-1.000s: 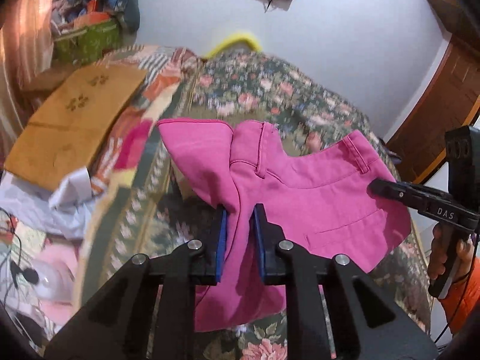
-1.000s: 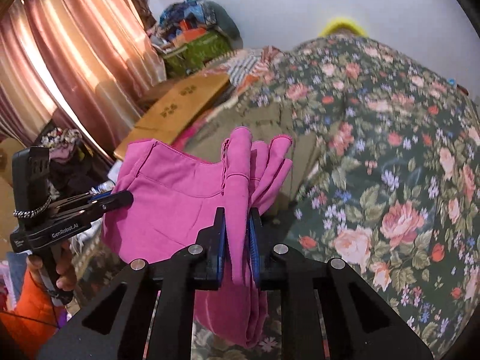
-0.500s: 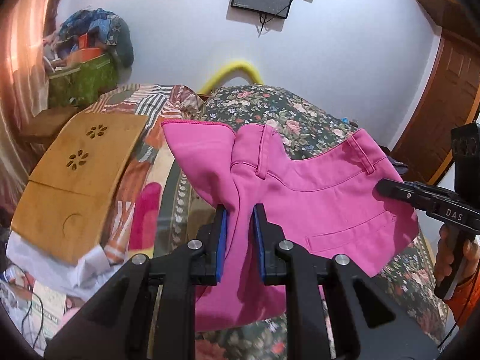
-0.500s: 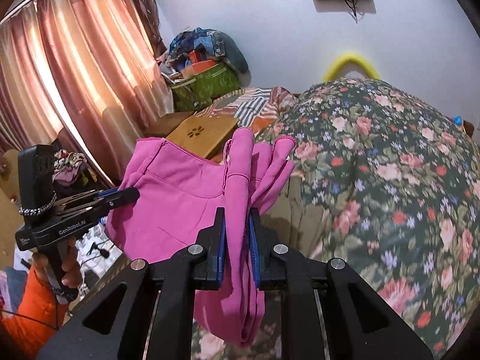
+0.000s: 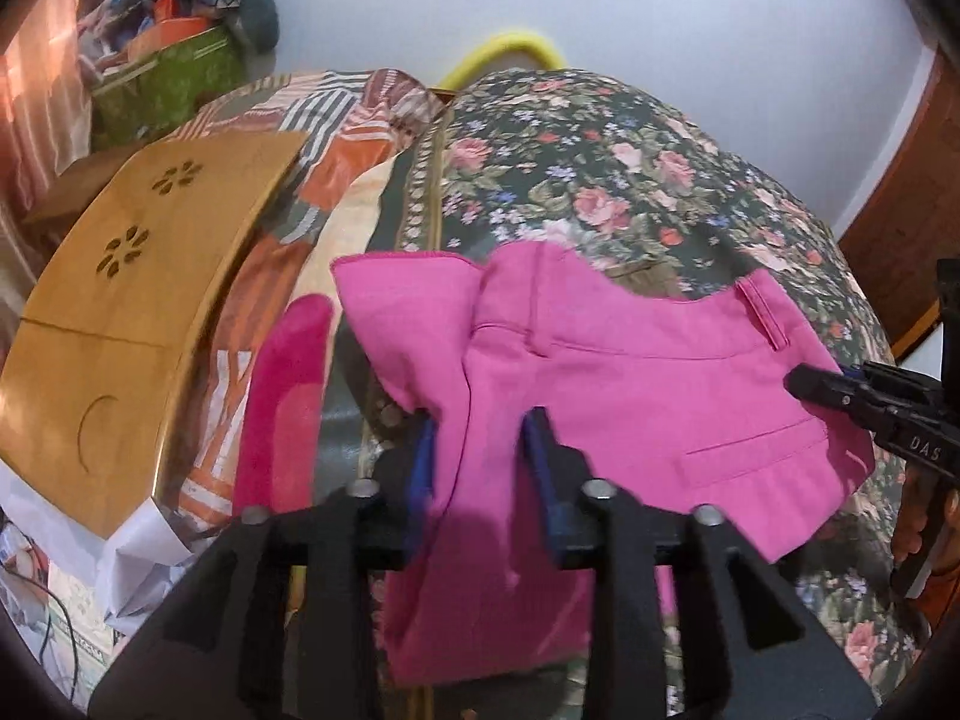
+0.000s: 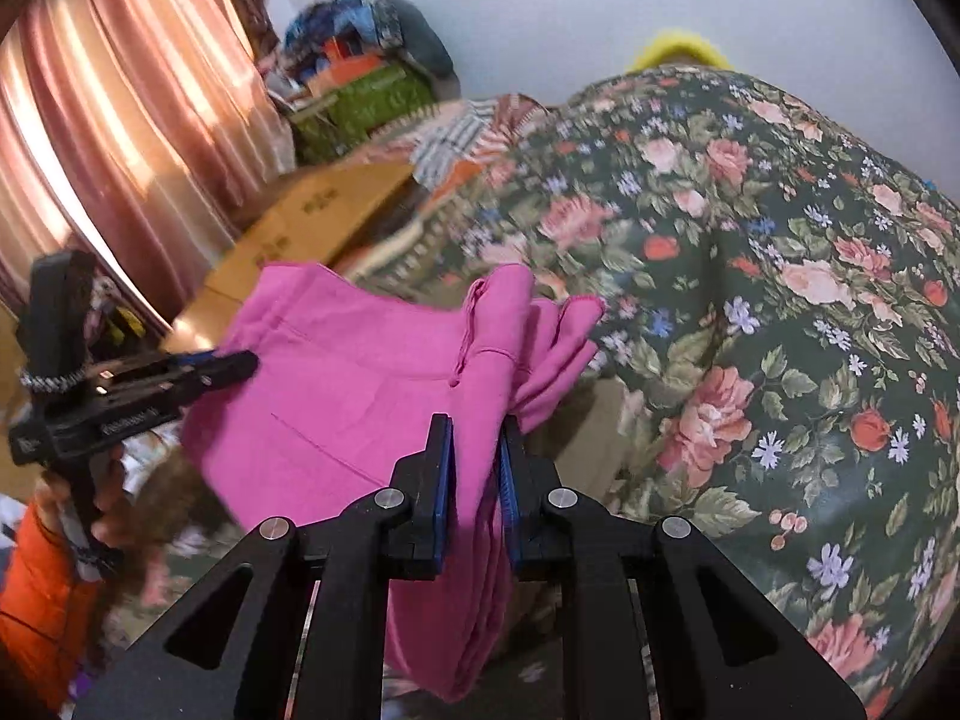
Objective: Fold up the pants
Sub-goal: 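Lower the pink trousers onto the olive trousers and open both grippers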
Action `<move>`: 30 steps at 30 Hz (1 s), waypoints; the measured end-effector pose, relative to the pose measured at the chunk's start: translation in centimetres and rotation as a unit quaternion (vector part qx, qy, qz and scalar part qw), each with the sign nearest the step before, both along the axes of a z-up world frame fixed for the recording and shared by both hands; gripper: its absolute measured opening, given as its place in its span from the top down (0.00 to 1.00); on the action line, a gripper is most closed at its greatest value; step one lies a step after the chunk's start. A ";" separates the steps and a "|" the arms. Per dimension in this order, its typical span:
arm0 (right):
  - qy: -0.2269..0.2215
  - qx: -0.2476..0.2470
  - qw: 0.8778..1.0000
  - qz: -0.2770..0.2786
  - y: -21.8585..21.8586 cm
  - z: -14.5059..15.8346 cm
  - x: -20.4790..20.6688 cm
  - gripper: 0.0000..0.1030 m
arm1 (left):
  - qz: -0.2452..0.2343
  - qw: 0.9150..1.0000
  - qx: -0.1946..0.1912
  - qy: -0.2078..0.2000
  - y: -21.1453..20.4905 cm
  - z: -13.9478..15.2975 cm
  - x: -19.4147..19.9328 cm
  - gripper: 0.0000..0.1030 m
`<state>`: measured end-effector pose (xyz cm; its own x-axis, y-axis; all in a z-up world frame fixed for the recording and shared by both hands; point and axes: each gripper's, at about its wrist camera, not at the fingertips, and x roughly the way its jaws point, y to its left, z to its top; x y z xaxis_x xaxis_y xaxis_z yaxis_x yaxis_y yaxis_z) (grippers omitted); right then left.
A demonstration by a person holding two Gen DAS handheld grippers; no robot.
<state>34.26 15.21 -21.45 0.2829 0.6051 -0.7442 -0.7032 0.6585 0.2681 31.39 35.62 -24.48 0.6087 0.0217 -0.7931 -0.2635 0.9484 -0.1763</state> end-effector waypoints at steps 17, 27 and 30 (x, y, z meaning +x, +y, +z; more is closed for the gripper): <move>-0.031 -0.060 0.997 -0.024 -2.9 1.6 -0.7 0.70 | 0.060 0.997 0.039 0.008 1.4 3.0 -5.6 0.47; -0.104 0.030 0.993 -0.037 -7.9 12.6 -7.0 0.70 | 0.030 0.990 0.073 -0.114 -6.9 15.0 -11.6 0.47; -0.130 0.064 0.989 -0.037 -9.3 15.9 -9.8 0.70 | 0.019 0.984 0.085 -0.159 -9.9 19.1 -14.2 0.47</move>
<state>24.48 5.90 -5.54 0.5013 0.6605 -0.5590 -0.7106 0.6829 0.1696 17.24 25.71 -5.35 0.8210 0.1655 -0.5465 -0.2572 0.9616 -0.0953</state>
